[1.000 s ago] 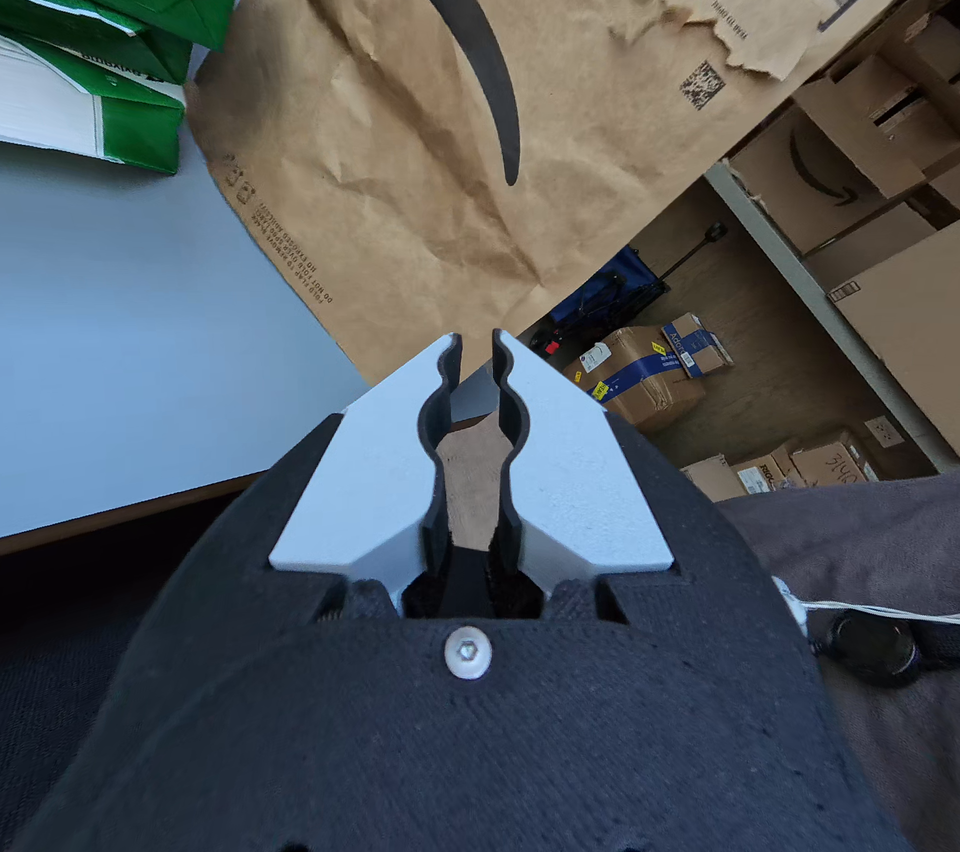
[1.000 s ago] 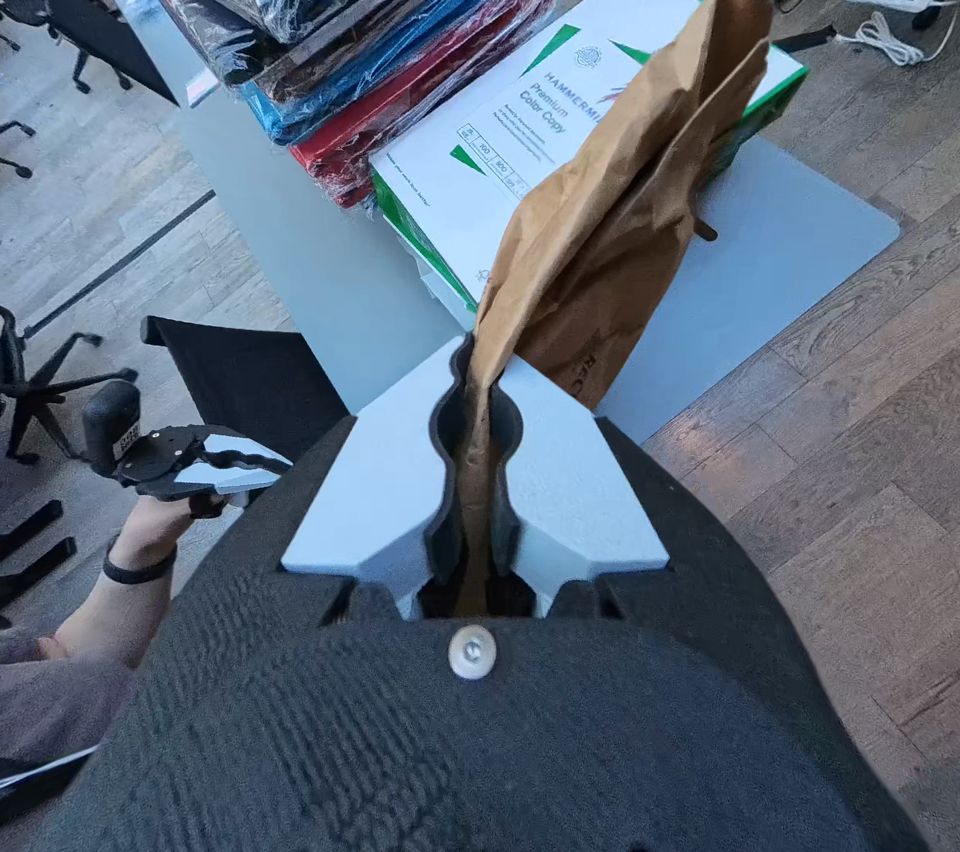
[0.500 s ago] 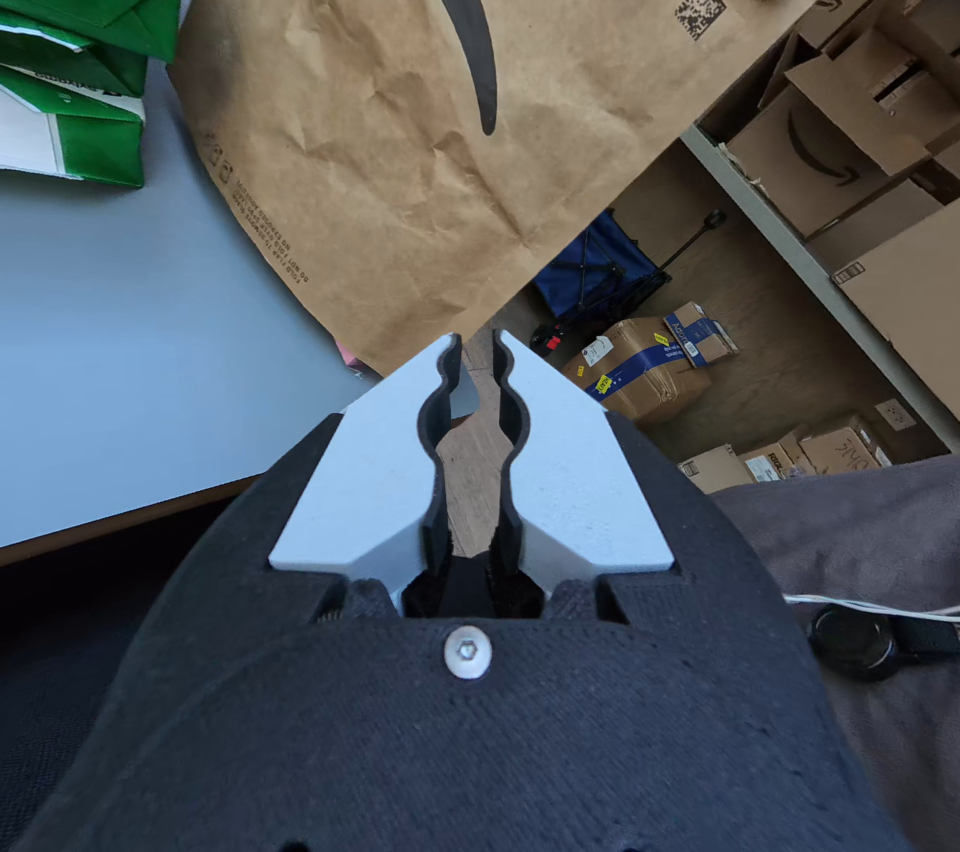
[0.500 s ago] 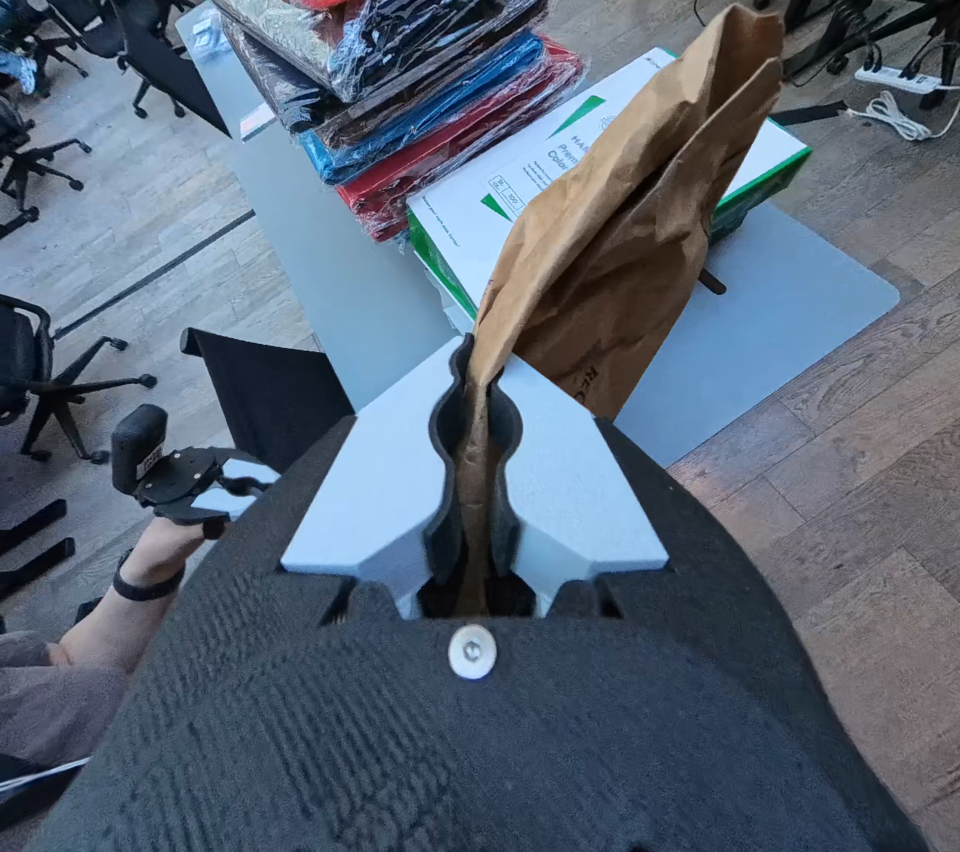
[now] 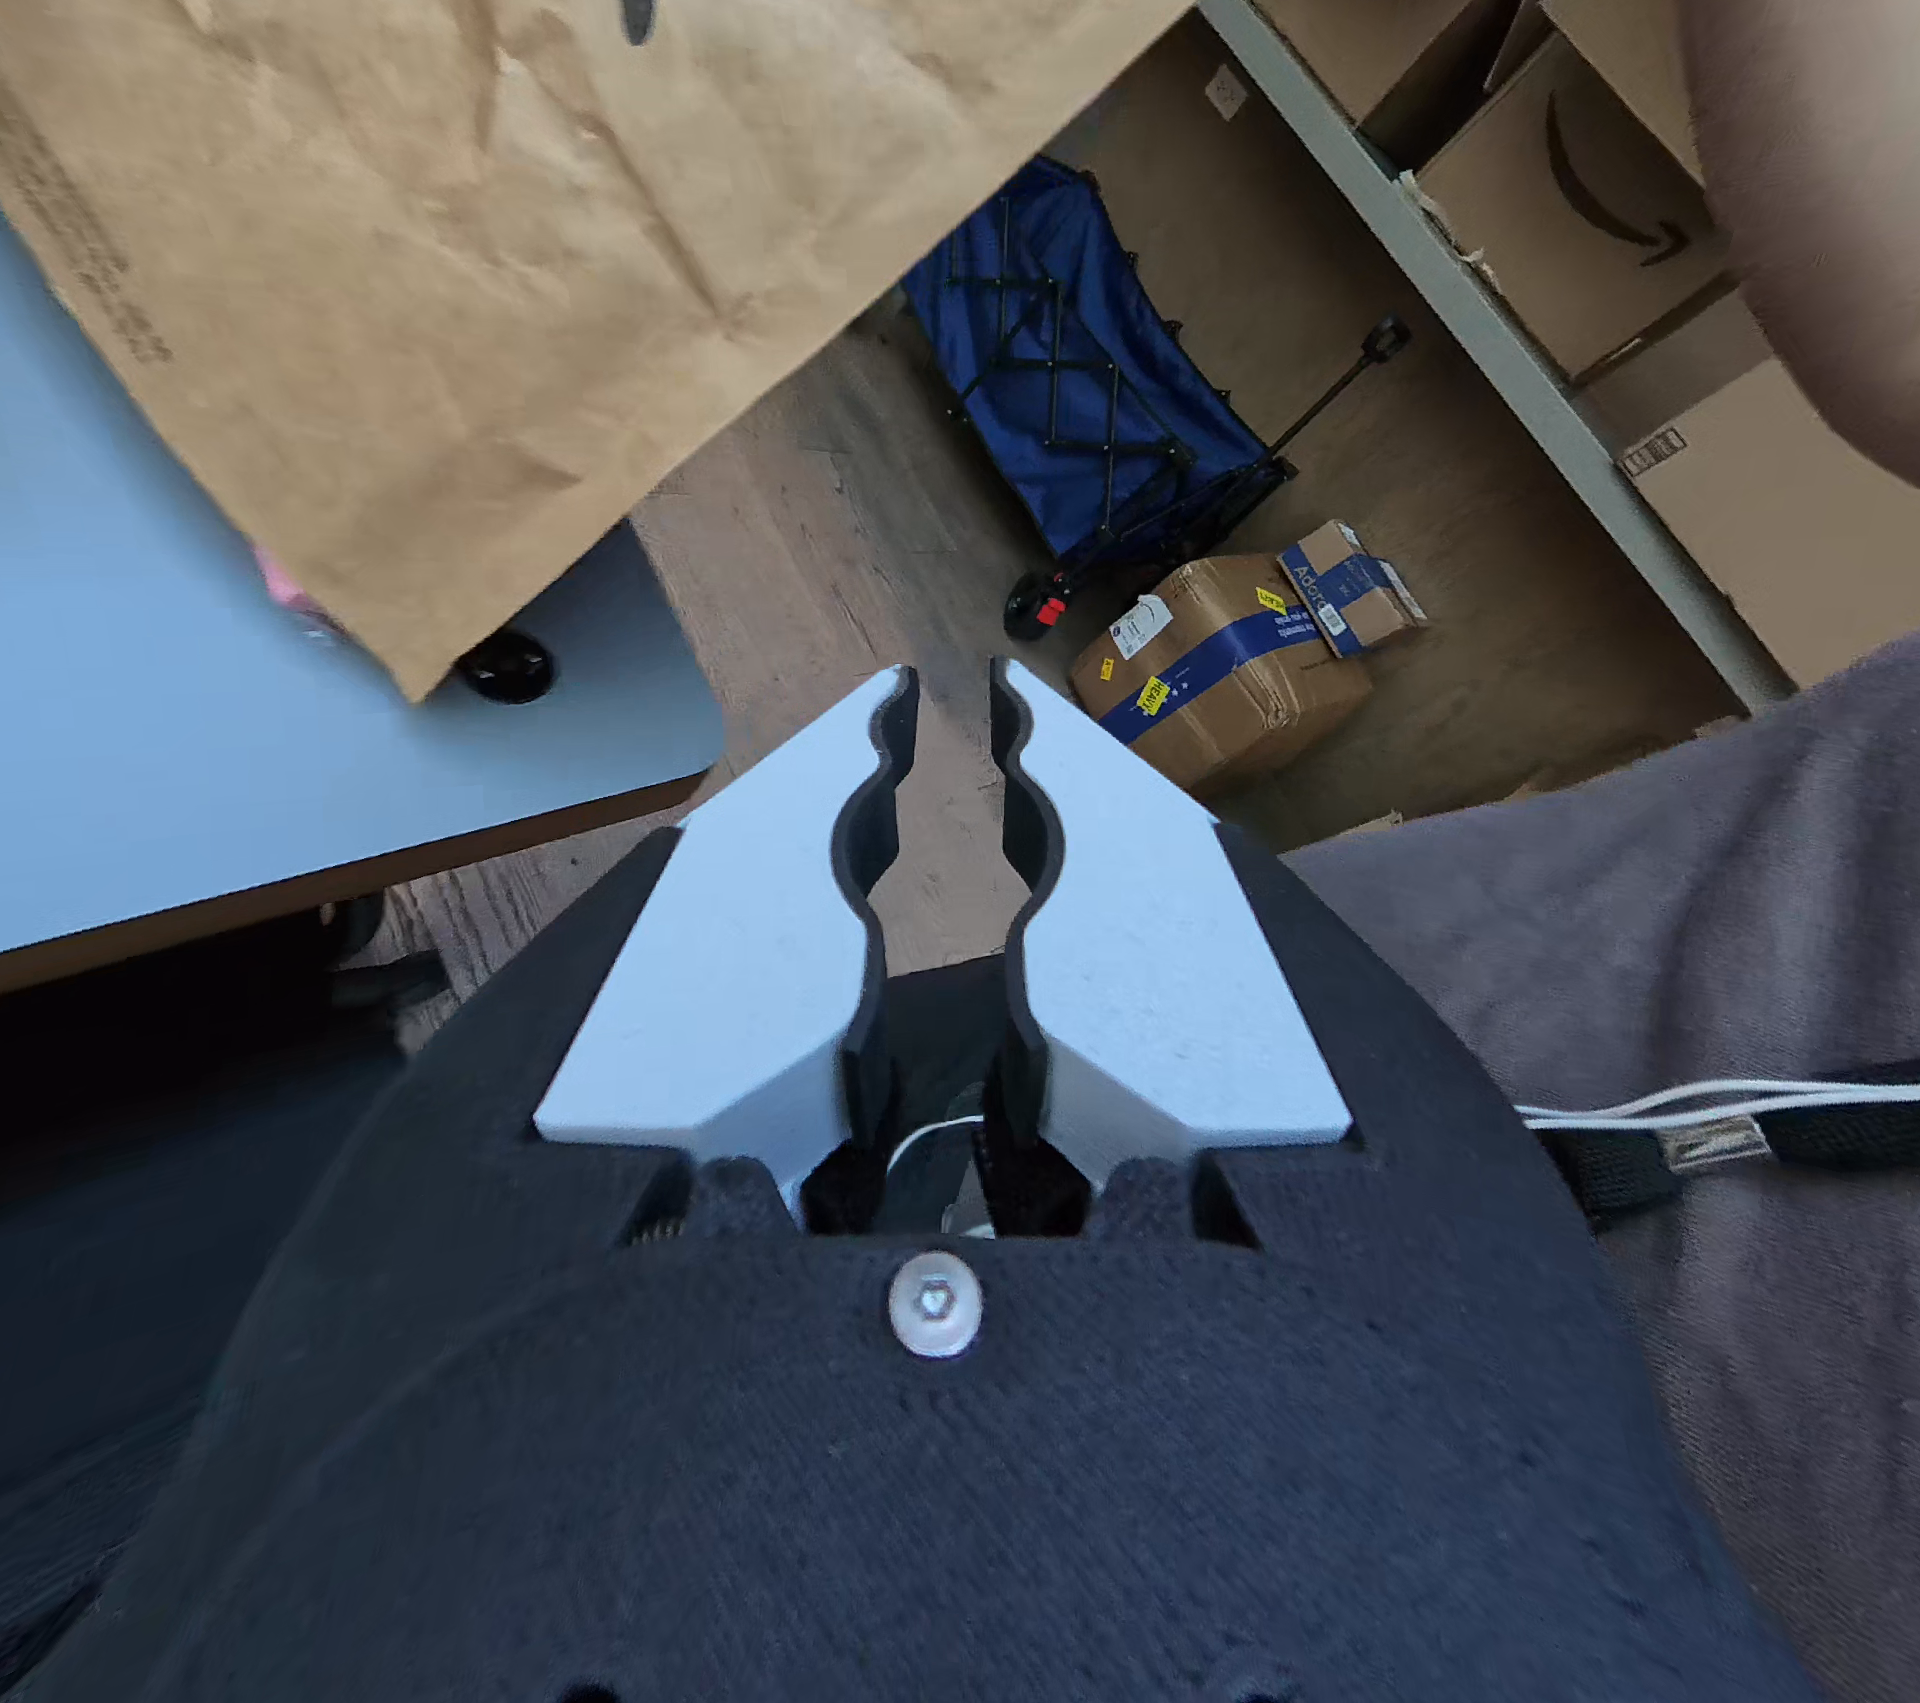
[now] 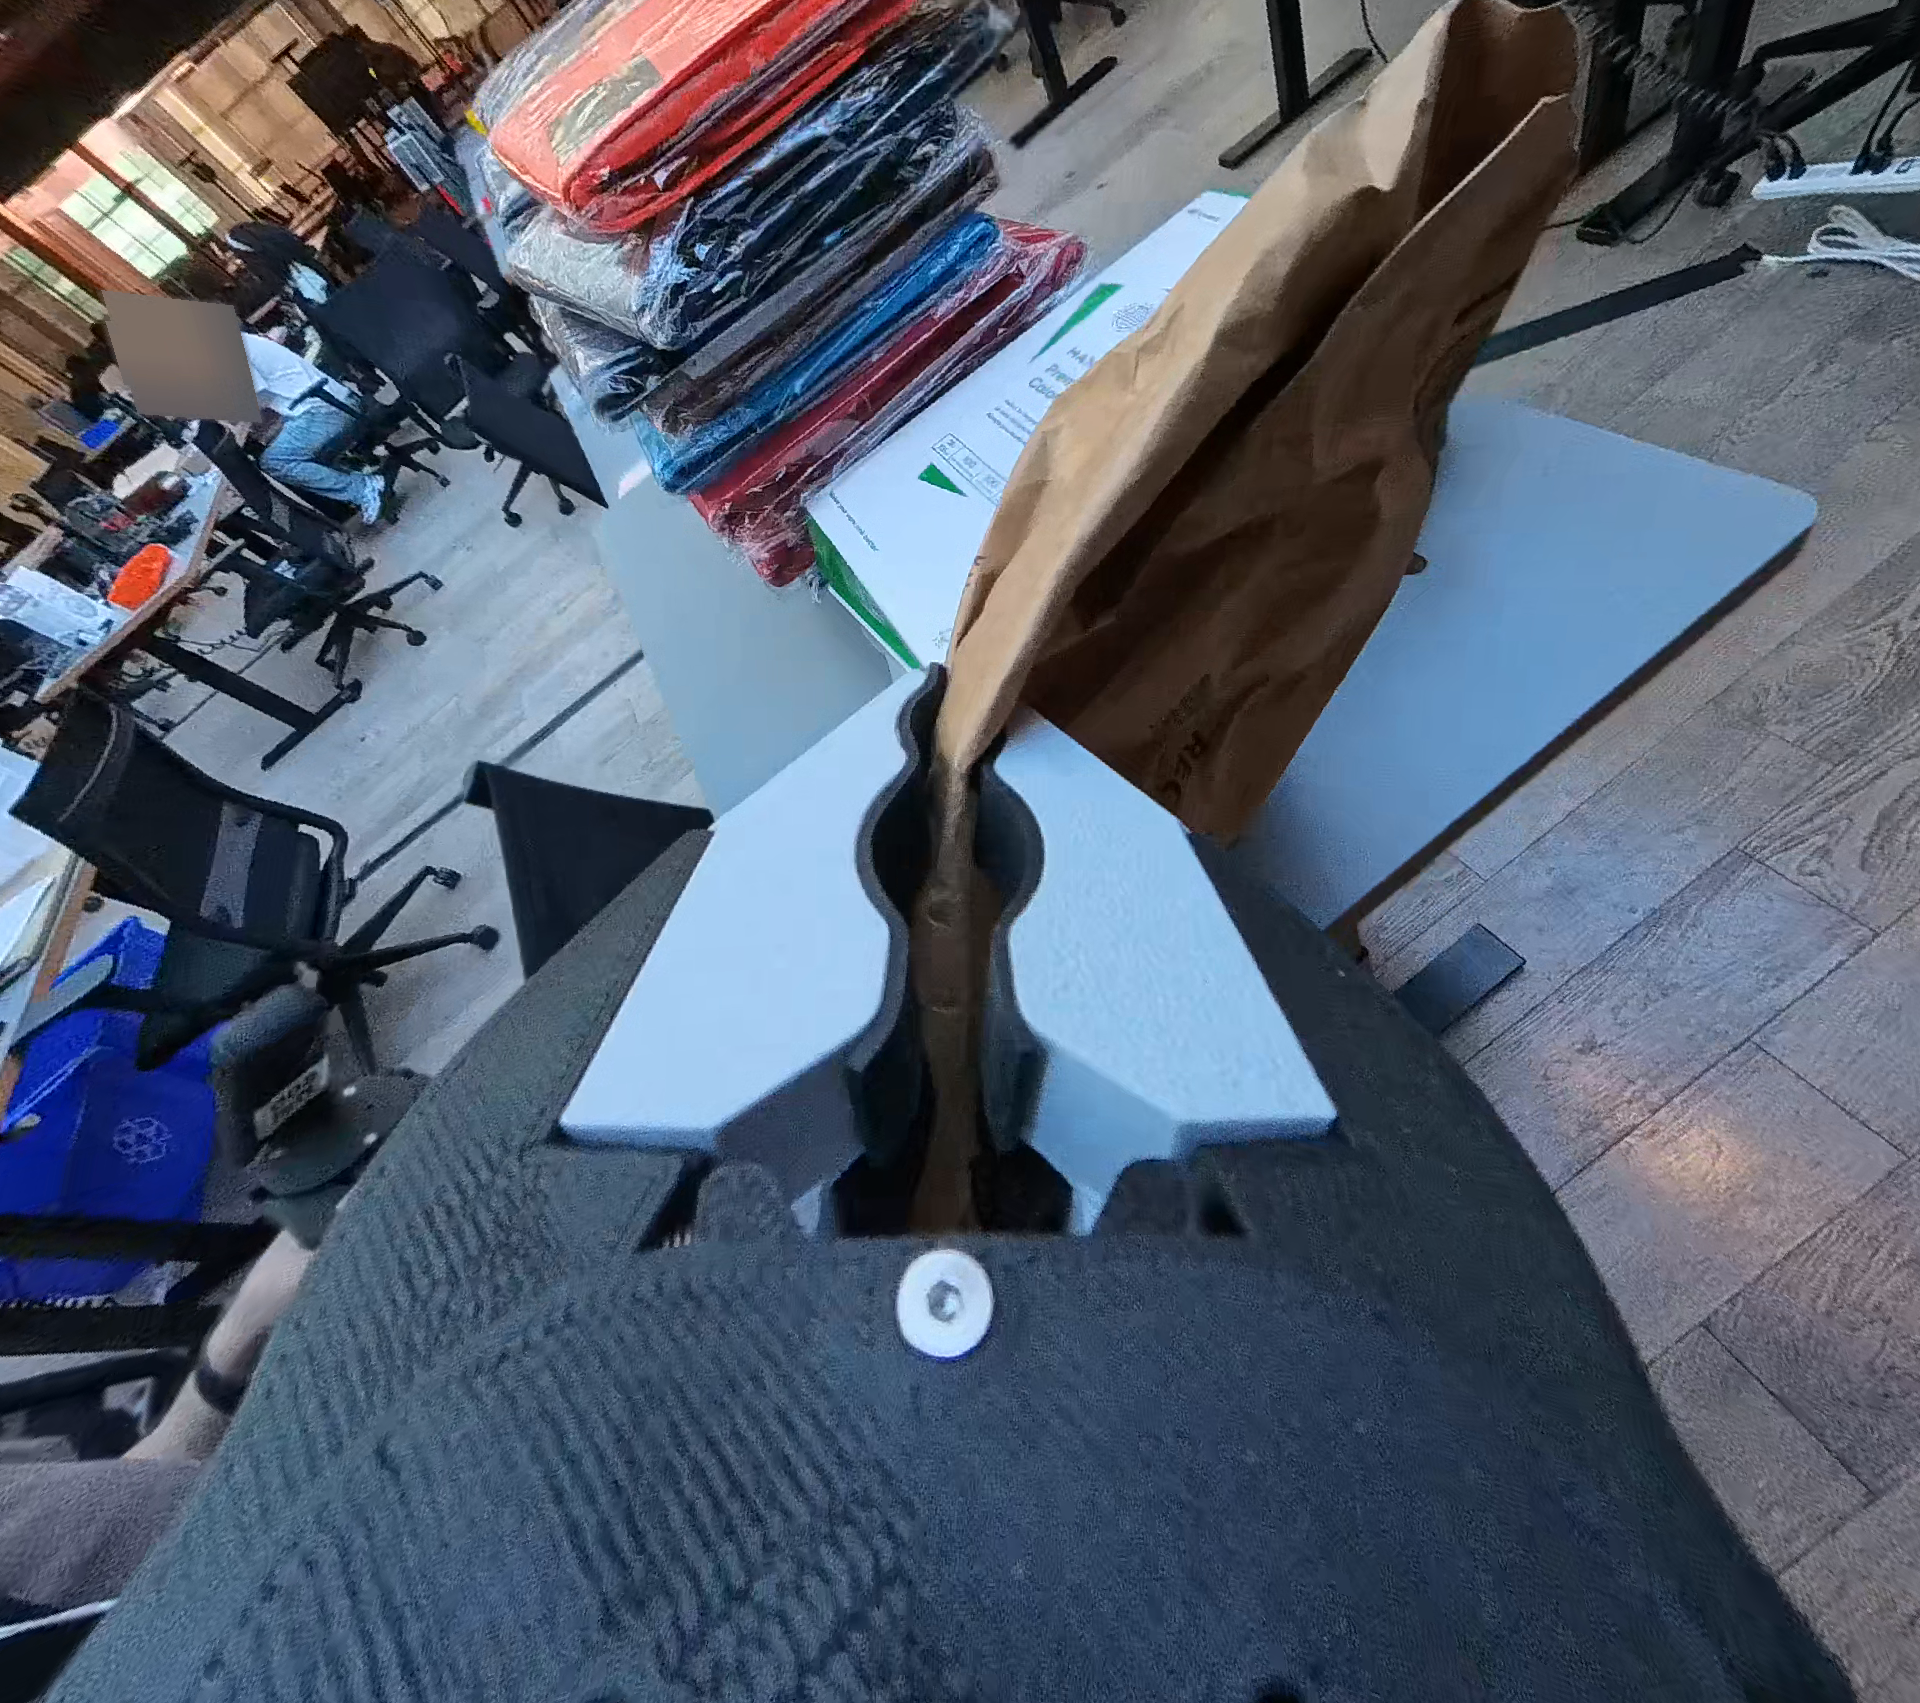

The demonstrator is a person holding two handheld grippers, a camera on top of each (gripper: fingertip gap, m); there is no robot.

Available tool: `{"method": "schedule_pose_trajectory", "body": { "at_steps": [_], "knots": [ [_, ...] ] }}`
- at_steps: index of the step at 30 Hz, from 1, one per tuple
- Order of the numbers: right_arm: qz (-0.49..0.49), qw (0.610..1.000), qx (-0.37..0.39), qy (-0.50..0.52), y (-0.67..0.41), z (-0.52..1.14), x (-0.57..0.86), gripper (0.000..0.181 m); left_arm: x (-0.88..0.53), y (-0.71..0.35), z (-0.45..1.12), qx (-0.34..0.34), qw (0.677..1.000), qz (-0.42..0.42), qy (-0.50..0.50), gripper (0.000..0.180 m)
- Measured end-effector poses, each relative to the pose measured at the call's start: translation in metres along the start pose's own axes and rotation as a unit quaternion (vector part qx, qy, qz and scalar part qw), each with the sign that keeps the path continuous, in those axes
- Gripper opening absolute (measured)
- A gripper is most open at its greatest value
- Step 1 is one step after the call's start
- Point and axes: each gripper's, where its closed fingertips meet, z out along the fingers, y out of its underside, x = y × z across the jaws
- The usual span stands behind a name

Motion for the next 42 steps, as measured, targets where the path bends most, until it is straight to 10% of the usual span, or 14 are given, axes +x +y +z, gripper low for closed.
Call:
{"method": "schedule_pose_trajectory", "body": {
  "at_steps": [1, 11, 18, 27, 32, 42],
  "knots": [
    [0.002, 1.0, 0.003, -0.005, 0.004, -0.006, 0.01, 0.0, 0.01, 0.002, 0.012, -0.001, 1.0, 0.004, 0.001, 0.012],
    [0.099, 0.989, 0.058, -0.09, 0.053, -0.052, 0.105, 0.0, 0.035, 0.065, 0.213, 0.037, 0.993, 0.077, -0.083, 0.006],
    [0.041, 0.992, 0.038, -0.112, 0.023, -0.029, 0.061, 0.0, -0.048, 0.05, 0.324, 0.084, 0.915, 0.251, -0.304, 0.0],
    [-0.092, 0.987, -0.026, -0.125, -0.021, 0.026, -0.051, 0.0, -0.119, -0.044, 0.258, 0.282, 0.863, 0.084, -0.411, 0.0],
    [-0.094, 0.985, -0.043, -0.136, -0.029, 0.051, -0.087, 0.0, -0.127, -0.046, 0.208, 0.295, 0.742, 0.188, -0.571, 0.0],
    [-0.098, 0.98, -0.043, -0.17, -0.059, 0.042, -0.126, 0.0, -0.18, -0.073, 0.195, 0.216, 0.647, 0.161, -0.713, 0.0]
  ]
}}
